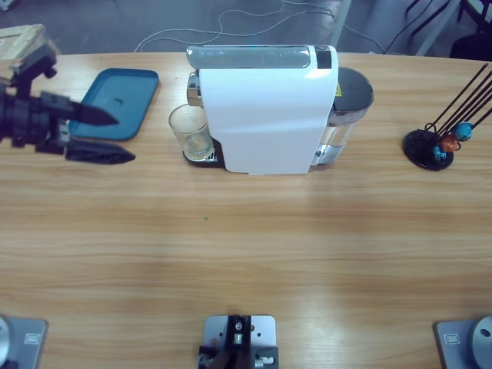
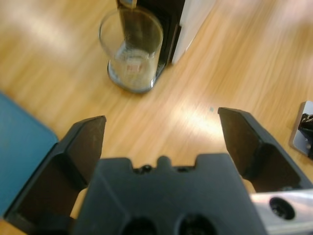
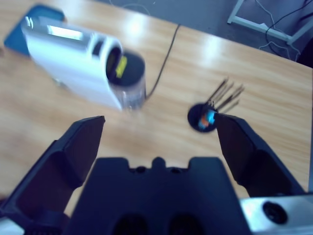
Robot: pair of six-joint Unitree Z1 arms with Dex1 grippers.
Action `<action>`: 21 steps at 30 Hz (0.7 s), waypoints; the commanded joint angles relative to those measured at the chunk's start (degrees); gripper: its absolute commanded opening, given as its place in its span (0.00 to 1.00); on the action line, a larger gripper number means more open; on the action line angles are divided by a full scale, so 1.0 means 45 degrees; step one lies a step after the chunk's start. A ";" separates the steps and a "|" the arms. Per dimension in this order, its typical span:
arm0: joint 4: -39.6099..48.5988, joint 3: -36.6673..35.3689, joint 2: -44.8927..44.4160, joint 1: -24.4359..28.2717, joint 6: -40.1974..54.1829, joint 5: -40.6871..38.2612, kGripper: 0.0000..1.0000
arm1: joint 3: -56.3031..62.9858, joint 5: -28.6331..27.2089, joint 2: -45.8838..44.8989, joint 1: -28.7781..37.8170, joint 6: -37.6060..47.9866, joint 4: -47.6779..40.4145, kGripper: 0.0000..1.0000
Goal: Pour coffee
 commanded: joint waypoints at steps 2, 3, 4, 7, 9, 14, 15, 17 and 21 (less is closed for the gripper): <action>0.0274 0.0305 -0.1695 -0.2124 -0.1124 0.3040 1.00 | -0.5858 0.4563 0.6969 -0.3029 -0.1055 0.0386 0.48; 0.0246 0.0258 -0.1793 -0.2241 -0.1108 0.3087 1.00 | -0.6264 0.5090 0.7438 -0.3225 -0.1012 0.0558 0.45; 0.0215 0.0254 -0.1851 -0.2249 -0.1112 0.3138 1.00 | -0.6549 0.5367 0.7734 -0.3299 -0.0930 0.0827 0.45; 0.0043 0.0371 -0.2097 -0.2249 -0.1229 0.3267 1.00 | -0.6979 0.5742 0.8328 -0.3404 -0.1282 0.0995 0.00; -0.0066 0.0519 -0.2320 -0.2249 -0.1378 0.3267 1.00 | -0.7358 0.6102 0.8766 -0.3401 -0.1704 0.1113 0.00; -0.0371 0.0637 -0.2316 -0.2171 -0.1499 0.3380 1.00 | -0.7823 0.7145 0.9680 -0.3209 -0.2481 0.1620 0.00; -0.0437 0.0644 -0.2261 -0.2175 -0.1499 0.3380 1.00 | -0.7959 0.7133 0.9863 -0.3209 -0.2489 0.1734 0.00; -0.0535 0.0644 -0.2129 -0.2175 -0.1499 0.3380 1.00 | -0.8264 0.6820 1.0121 -0.3209 -0.2497 0.2101 0.00; -0.0683 0.0762 -0.2008 -0.2175 -0.1499 0.3380 1.00 | -0.8237 0.6598 1.0344 -0.3174 -0.2602 0.2386 0.00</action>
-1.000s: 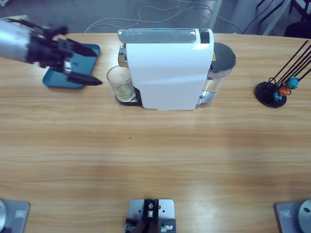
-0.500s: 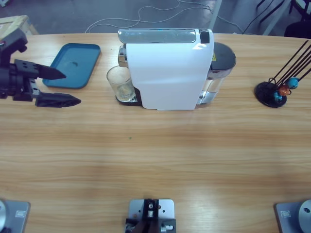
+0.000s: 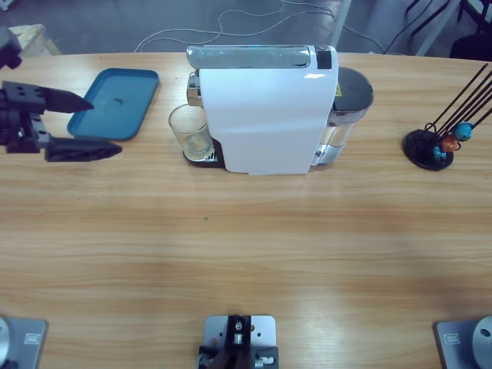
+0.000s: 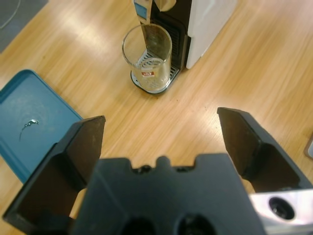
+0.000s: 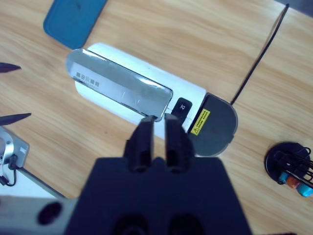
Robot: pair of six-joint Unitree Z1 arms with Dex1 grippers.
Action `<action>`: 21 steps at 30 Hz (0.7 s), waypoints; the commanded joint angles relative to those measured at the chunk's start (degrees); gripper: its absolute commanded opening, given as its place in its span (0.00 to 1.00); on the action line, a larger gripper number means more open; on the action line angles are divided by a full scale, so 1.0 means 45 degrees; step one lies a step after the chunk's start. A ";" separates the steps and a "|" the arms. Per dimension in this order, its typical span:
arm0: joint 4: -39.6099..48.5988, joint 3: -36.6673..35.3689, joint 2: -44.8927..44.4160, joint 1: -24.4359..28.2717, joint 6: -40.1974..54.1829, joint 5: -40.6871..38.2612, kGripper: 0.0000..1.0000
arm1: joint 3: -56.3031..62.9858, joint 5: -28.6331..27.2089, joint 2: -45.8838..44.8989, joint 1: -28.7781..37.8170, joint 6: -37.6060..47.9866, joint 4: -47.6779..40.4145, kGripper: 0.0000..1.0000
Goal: Pour coffee
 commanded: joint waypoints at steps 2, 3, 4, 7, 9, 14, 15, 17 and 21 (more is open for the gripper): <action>-0.0429 0.0638 0.0197 -0.0055 -0.0070 0.0166 1.00 | -0.0278 -0.0313 0.1329 0.0065 -0.0361 0.0706 0.00; -0.0433 0.0658 0.0212 -0.0028 -0.0058 0.0166 1.00 | -0.0301 -0.0325 0.1403 0.0053 -0.0408 0.0706 0.00; -0.0433 0.0661 0.0224 -0.0012 -0.0058 0.0166 1.00 | -0.0297 -0.0332 0.1485 0.0053 -0.0447 0.0706 0.00; -0.0547 0.0661 0.0318 -0.0016 -0.0046 0.0146 1.00 | -0.0313 -0.0555 0.1895 -0.0014 -0.0490 0.0706 0.00; -0.0590 0.0669 0.0372 -0.0008 -0.0039 0.0146 1.00 | -0.0403 -0.0598 0.2086 -0.0146 -0.0490 0.0706 0.00; -0.0750 0.0779 0.0552 -0.0008 -0.0039 0.0146 1.00 | -0.0262 -0.0622 0.2243 -0.0197 -0.0549 0.0726 0.00; -0.0765 0.0779 0.0568 -0.0008 -0.0039 0.0146 1.00 | -0.0262 -0.0672 0.2258 -0.0201 -0.0549 0.0726 0.00; -0.0785 0.0783 0.0599 -0.0008 -0.0027 0.0146 1.00 | -0.0227 -0.0825 0.2262 -0.0232 -0.0549 0.0765 0.00; -0.0793 0.0810 0.0642 -0.0008 -0.0019 0.0146 1.00 | -0.0133 -0.1047 0.2262 -0.0240 -0.0568 0.0898 0.00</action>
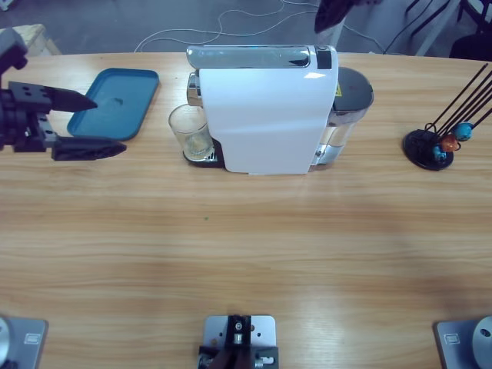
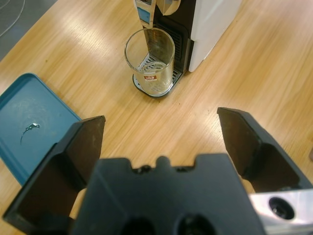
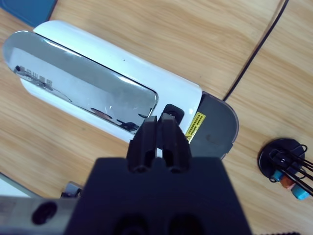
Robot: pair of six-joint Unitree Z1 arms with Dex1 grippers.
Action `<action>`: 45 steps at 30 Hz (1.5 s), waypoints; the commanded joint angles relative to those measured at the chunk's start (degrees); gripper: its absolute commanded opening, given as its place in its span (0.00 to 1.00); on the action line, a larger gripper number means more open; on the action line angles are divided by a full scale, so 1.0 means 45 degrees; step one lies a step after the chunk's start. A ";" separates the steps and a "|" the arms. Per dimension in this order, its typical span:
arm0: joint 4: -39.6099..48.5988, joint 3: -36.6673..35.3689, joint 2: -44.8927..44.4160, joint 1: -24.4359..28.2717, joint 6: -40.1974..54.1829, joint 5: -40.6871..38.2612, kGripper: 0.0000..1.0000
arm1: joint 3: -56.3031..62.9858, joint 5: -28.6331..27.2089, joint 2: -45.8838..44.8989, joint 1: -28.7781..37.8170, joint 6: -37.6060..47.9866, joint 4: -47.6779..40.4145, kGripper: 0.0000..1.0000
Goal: Pour coffee
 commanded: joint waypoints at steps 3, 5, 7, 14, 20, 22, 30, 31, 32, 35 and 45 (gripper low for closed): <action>-0.0217 0.0601 0.0557 -0.0009 -0.0018 0.0145 1.00 | 0.0445 -0.0610 0.0756 -0.0203 -0.0179 0.0391 0.00; -0.0318 0.0644 0.0581 -0.0013 -0.0037 0.0145 1.00 | 0.0523 -0.0607 0.0772 -0.0203 -0.0238 0.0375 0.00; -0.0420 0.0644 0.0647 -0.0013 -0.0037 0.0145 1.00 | 0.0527 -0.0552 0.0830 -0.0203 -0.0285 0.0356 0.00; -0.0486 0.0648 0.0733 -0.0009 -0.0057 0.0145 1.00 | 0.0394 -0.0345 0.1010 -0.0242 -0.0324 0.0309 0.00; -0.0623 0.0644 0.0823 -0.0009 -0.0037 0.0145 1.00 | 0.0363 -0.0278 0.1088 -0.0242 -0.0324 0.0293 0.00; -0.0623 0.0648 0.0823 -0.0009 -0.0037 0.0145 1.00 | 0.0413 -0.0286 0.1088 -0.0246 -0.0343 0.0293 0.00; -0.0623 0.0765 0.0737 -0.0009 -0.0057 0.0145 1.00 | 0.0956 -0.0298 0.1315 -0.0203 -0.0382 0.0293 0.00; -0.0623 0.0788 0.0733 -0.0013 -0.0053 0.0145 1.00 | 0.0999 -0.0306 0.1350 -0.0195 -0.0382 0.0293 0.00; -0.0623 0.0812 0.0741 -0.0009 -0.0037 0.0145 1.00 | 0.1042 -0.0333 0.1369 -0.0183 -0.0382 0.0293 0.00; -0.0670 0.0816 0.0745 -0.0009 -0.0037 0.0145 1.00 | 0.0976 -0.0376 0.1221 -0.0160 -0.0386 0.0297 0.00; -0.0838 0.0800 0.0565 0.0011 -0.0115 0.0110 1.00 | 0.0210 -0.0669 -0.1830 0.0696 0.0122 0.0676 1.00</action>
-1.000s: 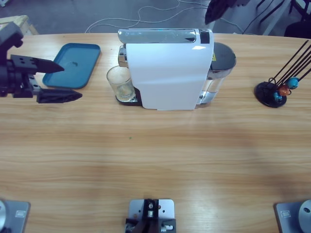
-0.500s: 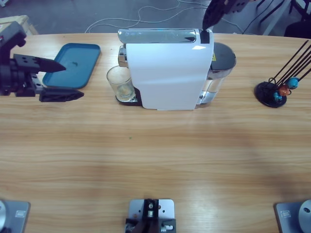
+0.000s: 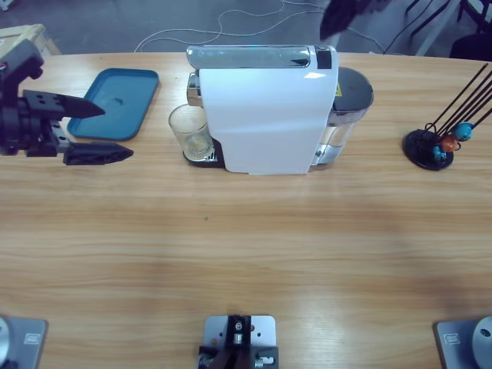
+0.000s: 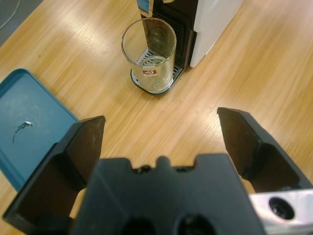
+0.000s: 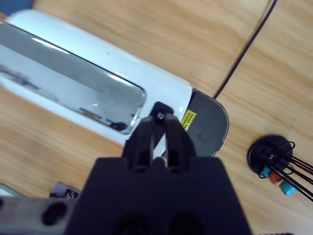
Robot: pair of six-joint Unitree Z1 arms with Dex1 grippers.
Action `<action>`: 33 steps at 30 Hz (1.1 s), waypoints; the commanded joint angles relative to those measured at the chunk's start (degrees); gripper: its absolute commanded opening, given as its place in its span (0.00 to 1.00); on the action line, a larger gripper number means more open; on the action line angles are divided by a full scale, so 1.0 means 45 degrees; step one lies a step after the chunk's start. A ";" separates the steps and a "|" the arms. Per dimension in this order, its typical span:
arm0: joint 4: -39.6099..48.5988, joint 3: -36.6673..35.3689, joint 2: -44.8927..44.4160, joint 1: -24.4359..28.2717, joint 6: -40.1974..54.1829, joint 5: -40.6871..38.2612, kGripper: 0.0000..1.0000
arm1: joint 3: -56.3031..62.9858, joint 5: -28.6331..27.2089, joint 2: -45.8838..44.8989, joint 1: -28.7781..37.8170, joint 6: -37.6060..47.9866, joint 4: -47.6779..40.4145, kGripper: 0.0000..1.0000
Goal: Pour coffee
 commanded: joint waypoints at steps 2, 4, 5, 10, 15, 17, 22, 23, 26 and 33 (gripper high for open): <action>-0.0211 0.0409 0.0028 0.0010 -0.0135 0.0106 1.00 | 0.0440 -0.0196 -0.1691 0.0679 0.0441 0.0381 1.00; -0.0211 0.0468 -0.0065 0.0010 -0.0185 0.0106 1.00 | 0.0405 -0.0200 -0.1566 0.0726 0.0492 0.0381 1.00; -0.0211 0.0503 -0.0120 0.0002 -0.0244 0.0106 1.00 | 0.0393 -0.0200 -0.1511 0.0734 0.0542 0.0385 1.00; -0.0211 0.0624 -0.0280 0.0006 -0.0338 0.0070 1.00 | 0.0565 -0.0235 -0.1503 0.0726 0.0597 0.0482 1.00; -0.0211 0.0604 -0.0264 0.0006 -0.0408 0.0082 1.00 | 0.0807 -0.0274 -0.1550 0.0730 0.0597 0.0482 1.00; -0.0211 0.0624 -0.0264 0.0006 -0.0408 0.0082 1.00 | 0.0897 -0.0352 -0.1558 0.0730 0.0597 0.0482 1.00; -0.0211 0.0612 -0.0366 0.0006 -0.0404 0.0074 1.00 | 0.2171 -0.0743 -0.2429 0.0746 0.0636 0.0154 1.00; -0.0211 0.0604 -0.0440 0.0006 -0.0404 0.0086 1.00 | 0.2784 -0.0786 -0.2909 0.0754 0.0636 -0.0189 1.00; -0.0211 0.0643 -0.0636 0.0010 -0.0252 0.0086 1.00 | 0.4510 -0.0739 -0.4195 0.0761 0.0636 -0.1057 1.00; -0.0176 0.0971 -0.0511 -0.0014 -0.0400 -0.0187 1.00 | 1.0475 -0.0743 -0.8468 0.0765 0.0656 -0.3576 1.00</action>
